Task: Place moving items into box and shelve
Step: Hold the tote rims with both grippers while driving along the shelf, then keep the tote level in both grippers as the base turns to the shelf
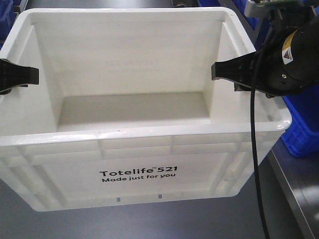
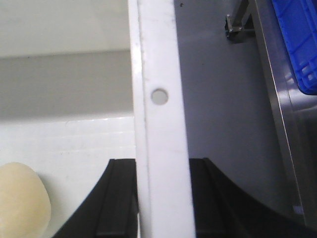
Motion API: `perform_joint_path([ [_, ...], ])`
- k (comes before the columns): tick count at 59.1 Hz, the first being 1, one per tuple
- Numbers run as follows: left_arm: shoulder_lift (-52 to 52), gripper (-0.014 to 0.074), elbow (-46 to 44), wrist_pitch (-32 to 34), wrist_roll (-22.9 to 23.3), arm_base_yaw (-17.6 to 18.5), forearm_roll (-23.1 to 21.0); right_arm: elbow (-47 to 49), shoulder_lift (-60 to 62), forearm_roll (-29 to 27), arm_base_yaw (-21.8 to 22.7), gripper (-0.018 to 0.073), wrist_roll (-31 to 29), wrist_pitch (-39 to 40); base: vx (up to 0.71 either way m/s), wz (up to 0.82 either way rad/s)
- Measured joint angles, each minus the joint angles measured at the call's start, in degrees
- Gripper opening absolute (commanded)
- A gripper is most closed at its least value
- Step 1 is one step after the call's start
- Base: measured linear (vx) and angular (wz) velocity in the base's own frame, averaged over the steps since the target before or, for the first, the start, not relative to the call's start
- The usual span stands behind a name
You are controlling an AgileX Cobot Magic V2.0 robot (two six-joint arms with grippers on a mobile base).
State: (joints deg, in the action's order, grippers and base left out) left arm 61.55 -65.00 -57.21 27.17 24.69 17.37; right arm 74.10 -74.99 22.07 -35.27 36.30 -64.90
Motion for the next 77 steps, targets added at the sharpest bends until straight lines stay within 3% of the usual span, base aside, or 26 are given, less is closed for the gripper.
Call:
perform_joint_path([
  [77,0.00,0.0169,0.00,0.00,0.00,0.00,0.00,0.00,0.00,0.00,0.00,0.0110,0.00,0.00,0.37,0.00],
])
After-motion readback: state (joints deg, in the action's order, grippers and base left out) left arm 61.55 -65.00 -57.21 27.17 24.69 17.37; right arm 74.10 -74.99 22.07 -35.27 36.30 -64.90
